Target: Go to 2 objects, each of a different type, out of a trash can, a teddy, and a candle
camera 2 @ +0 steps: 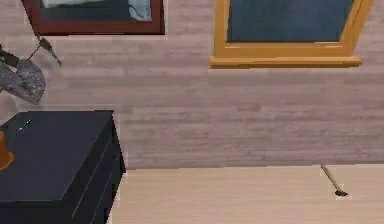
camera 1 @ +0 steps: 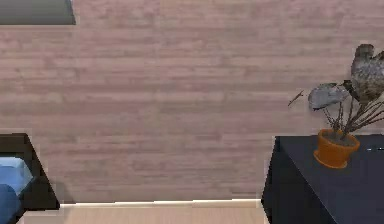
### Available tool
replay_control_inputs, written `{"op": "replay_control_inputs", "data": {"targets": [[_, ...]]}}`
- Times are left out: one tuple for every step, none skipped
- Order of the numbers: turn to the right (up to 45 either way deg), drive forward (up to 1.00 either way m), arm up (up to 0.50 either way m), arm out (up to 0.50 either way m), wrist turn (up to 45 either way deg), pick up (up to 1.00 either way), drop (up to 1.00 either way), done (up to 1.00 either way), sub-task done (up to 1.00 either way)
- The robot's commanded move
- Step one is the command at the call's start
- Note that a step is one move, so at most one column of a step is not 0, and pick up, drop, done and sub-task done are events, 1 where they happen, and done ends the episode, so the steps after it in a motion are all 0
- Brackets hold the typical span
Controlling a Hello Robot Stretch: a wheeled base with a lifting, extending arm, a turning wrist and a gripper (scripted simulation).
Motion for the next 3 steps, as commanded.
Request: {"op": "replay_control_inputs", "data": {"targets": [[-45.0, 0.0, 0.0, 0.0, 0.0, 0.0, 0.0, 0.0, 0.0], [-39.0, 0.0, 0.0, 0.0, 0.0, 0.0, 0.0, 0.0, 0.0], [0.0, 0.35, 0.0, 0.0, 0.0, 0.0, 0.0, 0.0, 0.0]]}}
